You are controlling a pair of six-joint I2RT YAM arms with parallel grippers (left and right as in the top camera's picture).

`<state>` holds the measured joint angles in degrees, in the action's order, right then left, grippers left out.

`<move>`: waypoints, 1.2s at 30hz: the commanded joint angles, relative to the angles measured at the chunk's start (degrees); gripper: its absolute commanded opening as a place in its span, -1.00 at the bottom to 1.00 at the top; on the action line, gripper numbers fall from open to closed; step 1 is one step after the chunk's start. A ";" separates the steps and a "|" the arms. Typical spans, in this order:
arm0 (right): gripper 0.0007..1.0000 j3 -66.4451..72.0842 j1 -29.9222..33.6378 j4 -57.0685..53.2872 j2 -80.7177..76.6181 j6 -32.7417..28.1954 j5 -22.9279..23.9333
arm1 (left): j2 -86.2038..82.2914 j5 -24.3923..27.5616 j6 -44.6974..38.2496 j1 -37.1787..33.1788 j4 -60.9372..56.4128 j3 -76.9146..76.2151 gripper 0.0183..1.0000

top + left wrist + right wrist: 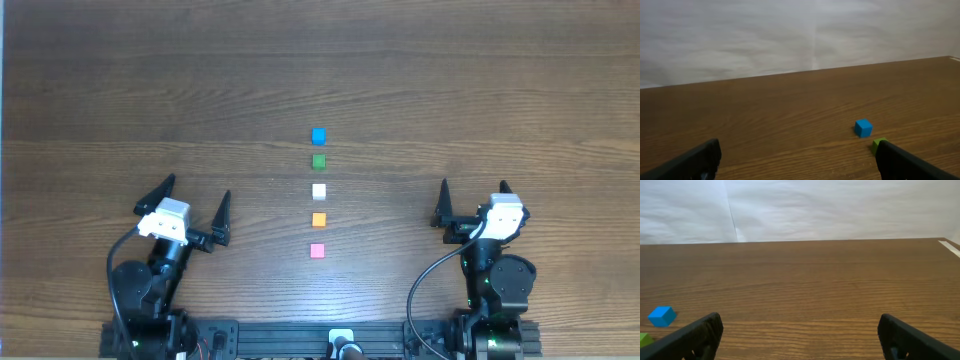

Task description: Stack Cubes

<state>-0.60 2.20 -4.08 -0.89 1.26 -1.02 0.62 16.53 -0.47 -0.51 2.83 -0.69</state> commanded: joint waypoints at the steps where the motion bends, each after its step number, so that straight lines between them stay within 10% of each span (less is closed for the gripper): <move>1: 0.99 0.31 -0.37 -0.09 0.55 -0.04 -0.66 | -0.24 0.55 -0.76 -0.09 -0.07 0.35 1.00; 36: 0.98 0.31 -0.37 -0.09 0.55 -0.04 -0.66 | 1.01 7.69 11.45 0.11 8.46 -11.52 1.00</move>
<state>-0.60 2.20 -4.10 -0.89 1.28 -1.02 0.78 22.79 7.62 -0.51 8.60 -4.03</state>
